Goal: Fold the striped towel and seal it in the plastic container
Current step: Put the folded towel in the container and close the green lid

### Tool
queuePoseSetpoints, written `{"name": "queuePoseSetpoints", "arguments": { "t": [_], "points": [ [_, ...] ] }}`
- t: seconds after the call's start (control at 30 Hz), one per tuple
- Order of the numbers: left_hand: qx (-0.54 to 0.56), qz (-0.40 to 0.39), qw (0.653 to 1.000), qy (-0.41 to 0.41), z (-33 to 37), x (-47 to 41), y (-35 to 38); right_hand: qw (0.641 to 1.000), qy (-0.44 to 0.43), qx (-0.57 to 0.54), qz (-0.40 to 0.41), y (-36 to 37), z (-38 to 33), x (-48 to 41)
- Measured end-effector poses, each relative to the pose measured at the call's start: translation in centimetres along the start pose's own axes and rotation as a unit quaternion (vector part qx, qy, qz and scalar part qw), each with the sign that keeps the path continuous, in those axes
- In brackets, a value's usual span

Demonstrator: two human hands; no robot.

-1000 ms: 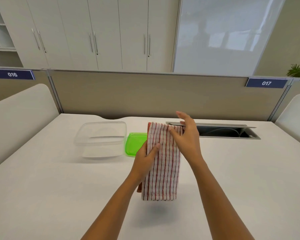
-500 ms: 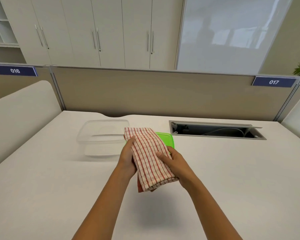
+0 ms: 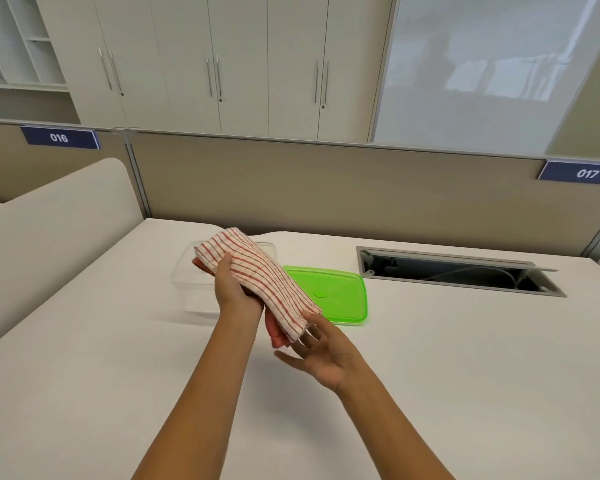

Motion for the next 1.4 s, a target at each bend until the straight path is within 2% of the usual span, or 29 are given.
{"name": "queuePoseSetpoints", "arguments": {
  "t": [0.1, 0.17, 0.3, 0.4, 0.53, 0.6, 0.73, 0.83, 0.97, 1.07, 1.17, 1.27, 1.33, 1.4],
  "points": [
    [-0.012, 0.024, 0.999, 0.023, 1.5, -0.8, -1.1, 0.998, -0.048, -0.008, 0.037, 1.6, -1.0, -1.3],
    [-0.055, 0.051, 0.997, 0.032, 3.0, -1.9, -2.5, 0.99, -0.11, 0.037, 0.077, 2.6, -2.8, -2.1],
    [-0.231, 0.081, 0.969, 0.041, 6.0, -4.0, -4.9, 0.947, -0.222, 0.192, 0.134, 4.4, -7.0, -3.6],
    [-0.358, 0.073, 0.928, 0.07, 7.9, -5.7, -5.4, 0.929, -0.22, 0.272, 0.124, 6.4, -8.3, -5.4],
    [-0.522, 0.108, 0.834, 0.143, 10.3, -7.1, -4.9, 0.899, -0.207, 0.372, 0.1, 9.5, -8.7, -8.0],
    [-0.576, 0.128, 0.784, 0.191, 11.4, -7.7, -4.4, 0.867, -0.223, 0.434, 0.1, 10.8, -8.7, -9.5],
    [-0.683, 0.11, 0.671, 0.266, 11.9, -9.0, -2.7, 0.8, -0.273, 0.524, 0.106, 12.8, -8.2, -11.1],
    [-0.738, 0.106, 0.613, 0.261, 11.3, -10.5, -2.6, 0.78, -0.282, 0.549, 0.098, 13.4, -7.2, -12.4],
    [-0.82, 0.13, 0.498, 0.248, 10.8, -12.2, -3.2, 0.75, -0.283, 0.591, 0.091, 13.4, -5.9, -14.1],
    [-0.846, 0.128, 0.459, 0.239, 10.5, -13.1, -3.9, 0.711, -0.284, 0.636, 0.089, 13.3, -5.1, -15.0],
    [-0.868, 0.127, 0.431, 0.212, 10.1, -13.8, -4.9, 0.637, -0.299, 0.705, 0.087, 13.3, -4.4, -15.6],
    [-0.892, 0.139, 0.375, 0.21, 9.7, -13.9, -5.6, 0.501, -0.336, 0.792, 0.095, 13.6, -3.9, -15.6],
    [-0.875, 0.146, 0.383, 0.259, 9.6, -13.5, -5.5, 0.431, -0.356, 0.824, 0.091, 14.0, -3.6, -15.7],
    [-0.86, 0.125, 0.401, 0.291, 9.0, -13.3, -5.2, 0.389, -0.339, 0.854, 0.07, 14.1, -2.9, -16.0]
  ]
}}
Point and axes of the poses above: each hand's wrist, its own x-axis away from the middle knuckle, its own y-axis out of the palm, z = x × y, the point moved 7 cm from there along -x, towards the middle knuckle, and after that the axes turned 15 degrees about -x, right-handed, at the moved point
